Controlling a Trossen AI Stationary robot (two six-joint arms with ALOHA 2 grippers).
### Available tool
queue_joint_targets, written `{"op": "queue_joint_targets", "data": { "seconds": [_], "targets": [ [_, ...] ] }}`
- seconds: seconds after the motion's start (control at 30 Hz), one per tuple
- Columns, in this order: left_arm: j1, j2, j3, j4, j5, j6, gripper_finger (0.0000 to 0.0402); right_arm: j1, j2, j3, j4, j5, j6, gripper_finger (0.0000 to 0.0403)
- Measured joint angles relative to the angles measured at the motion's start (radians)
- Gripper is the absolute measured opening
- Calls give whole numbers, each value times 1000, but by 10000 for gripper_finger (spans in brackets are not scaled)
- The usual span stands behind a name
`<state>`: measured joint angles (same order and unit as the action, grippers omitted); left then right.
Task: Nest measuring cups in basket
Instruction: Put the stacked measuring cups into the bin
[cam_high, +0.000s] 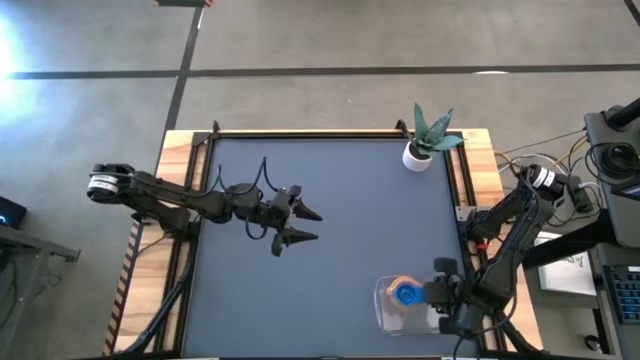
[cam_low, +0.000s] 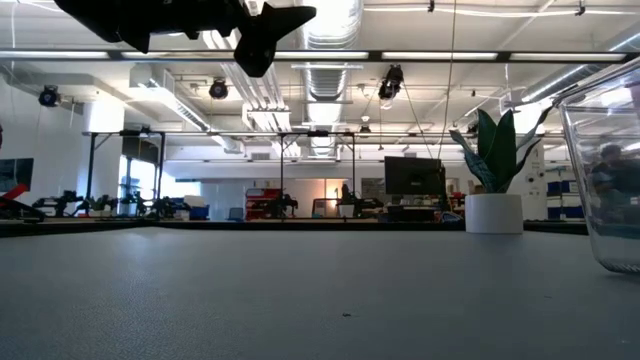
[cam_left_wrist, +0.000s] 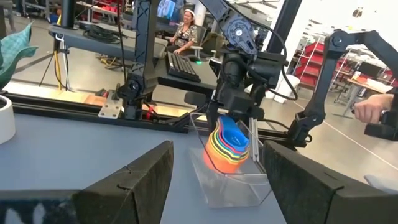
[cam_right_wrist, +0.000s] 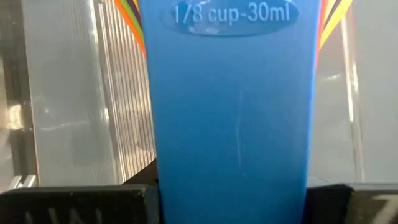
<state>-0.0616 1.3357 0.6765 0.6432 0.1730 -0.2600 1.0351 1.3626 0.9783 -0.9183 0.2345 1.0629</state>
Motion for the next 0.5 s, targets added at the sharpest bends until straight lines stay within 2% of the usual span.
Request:
{"op": "queue_joint_targets", "data": {
  "seconds": [0.27,0.5],
  "targets": [
    [0,0,0,4,-2,0,231,-24,51,-25,72,-19,-25,103],
    [0,0,0,5,-2,-4,231,-80,123,-48,134,-131,-94,102]
  ]
}}
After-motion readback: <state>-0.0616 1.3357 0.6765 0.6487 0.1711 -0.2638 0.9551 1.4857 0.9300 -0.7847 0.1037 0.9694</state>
